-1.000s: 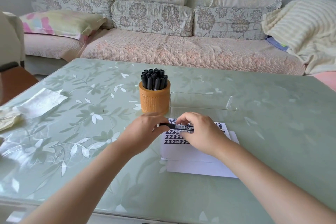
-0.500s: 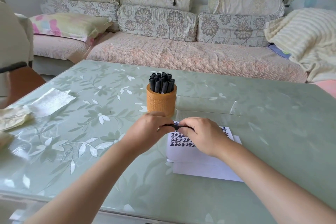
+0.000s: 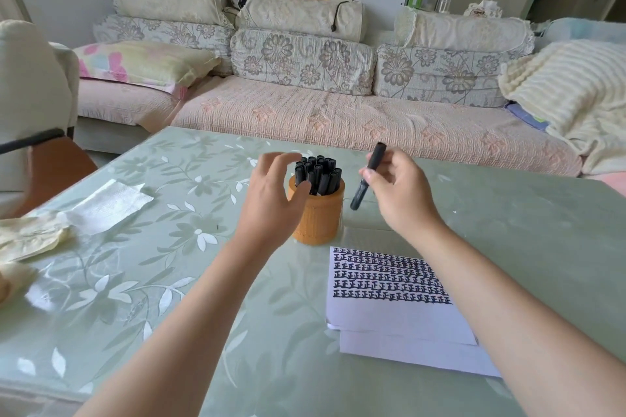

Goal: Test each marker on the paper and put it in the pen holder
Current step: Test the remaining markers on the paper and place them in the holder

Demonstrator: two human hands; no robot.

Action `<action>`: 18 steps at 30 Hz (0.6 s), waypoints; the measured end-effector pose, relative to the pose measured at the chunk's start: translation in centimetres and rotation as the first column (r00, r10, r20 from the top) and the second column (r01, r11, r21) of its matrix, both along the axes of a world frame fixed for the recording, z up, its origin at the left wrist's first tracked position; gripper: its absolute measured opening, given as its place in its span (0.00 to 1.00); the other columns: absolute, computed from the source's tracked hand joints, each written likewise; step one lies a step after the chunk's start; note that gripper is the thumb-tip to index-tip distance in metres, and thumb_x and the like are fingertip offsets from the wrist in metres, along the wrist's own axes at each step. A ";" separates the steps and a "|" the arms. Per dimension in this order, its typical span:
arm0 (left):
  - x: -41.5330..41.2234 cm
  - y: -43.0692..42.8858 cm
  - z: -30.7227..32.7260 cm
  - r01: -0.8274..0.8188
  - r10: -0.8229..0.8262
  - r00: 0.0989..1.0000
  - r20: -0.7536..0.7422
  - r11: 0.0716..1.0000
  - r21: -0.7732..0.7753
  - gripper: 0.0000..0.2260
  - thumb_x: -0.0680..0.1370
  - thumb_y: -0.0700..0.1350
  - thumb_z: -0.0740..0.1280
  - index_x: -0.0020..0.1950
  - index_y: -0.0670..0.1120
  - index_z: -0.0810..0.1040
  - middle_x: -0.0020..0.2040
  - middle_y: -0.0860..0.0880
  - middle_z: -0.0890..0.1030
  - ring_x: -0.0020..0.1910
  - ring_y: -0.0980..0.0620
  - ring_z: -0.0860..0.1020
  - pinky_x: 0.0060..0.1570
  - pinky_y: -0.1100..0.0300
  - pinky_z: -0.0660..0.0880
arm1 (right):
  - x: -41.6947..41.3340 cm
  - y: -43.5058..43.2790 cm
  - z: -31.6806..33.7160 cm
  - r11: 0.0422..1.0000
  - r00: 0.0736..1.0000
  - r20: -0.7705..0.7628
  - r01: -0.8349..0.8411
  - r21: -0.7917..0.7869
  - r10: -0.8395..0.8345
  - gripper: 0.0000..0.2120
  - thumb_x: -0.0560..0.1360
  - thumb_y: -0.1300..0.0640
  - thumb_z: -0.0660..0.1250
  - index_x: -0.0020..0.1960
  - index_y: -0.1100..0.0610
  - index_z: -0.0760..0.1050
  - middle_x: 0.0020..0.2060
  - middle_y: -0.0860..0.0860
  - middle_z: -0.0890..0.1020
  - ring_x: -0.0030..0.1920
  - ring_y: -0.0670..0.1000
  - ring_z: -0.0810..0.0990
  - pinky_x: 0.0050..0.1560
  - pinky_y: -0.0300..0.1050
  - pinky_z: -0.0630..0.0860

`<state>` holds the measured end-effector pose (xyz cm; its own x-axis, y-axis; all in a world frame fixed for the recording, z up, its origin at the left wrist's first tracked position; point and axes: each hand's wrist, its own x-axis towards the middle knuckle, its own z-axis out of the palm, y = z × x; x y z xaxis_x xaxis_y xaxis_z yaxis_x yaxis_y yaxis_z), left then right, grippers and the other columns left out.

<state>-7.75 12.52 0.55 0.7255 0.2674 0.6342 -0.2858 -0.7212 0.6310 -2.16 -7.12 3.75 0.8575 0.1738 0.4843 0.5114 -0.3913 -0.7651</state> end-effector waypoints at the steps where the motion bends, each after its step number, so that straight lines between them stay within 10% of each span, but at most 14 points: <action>1: 0.3 0.2 0.1 0.006 -0.006 1.000 -0.020 1.000 -0.028 0.19 0.75 0.47 0.69 0.65 0.50 0.71 0.62 0.53 0.70 0.60 0.52 0.72 0.59 0.54 0.71 | 0.7 0.4 0.4 0.998 1.000 -0.015 0.018 0.055 -0.017 0.05 0.75 0.56 0.69 0.49 0.49 0.75 0.43 0.46 0.83 0.46 0.48 0.82 0.52 0.54 0.79; 10: 4.3 0.7 1.3 0.123 -0.171 0.907 -0.386 0.982 -0.145 0.45 0.64 0.55 0.78 0.74 0.59 0.55 0.70 0.52 0.67 0.67 0.52 0.68 0.64 0.54 0.67 | 3.4 3.2 0.2 0.980 0.998 -0.069 -0.001 0.197 0.015 0.13 0.75 0.66 0.67 0.50 0.49 0.72 0.47 0.51 0.83 0.44 0.51 0.85 0.42 0.53 0.84; 18: 5.4 0.6 0.9 0.171 -0.245 0.896 -0.371 0.960 -0.220 0.34 0.67 0.47 0.78 0.68 0.57 0.67 0.59 0.51 0.77 0.54 0.52 0.78 0.52 0.56 0.78 | 3.9 3.6 0.3 0.997 0.997 0.079 0.000 -0.075 0.006 0.23 0.72 0.63 0.71 0.62 0.45 0.71 0.42 0.47 0.81 0.38 0.40 0.79 0.39 0.26 0.71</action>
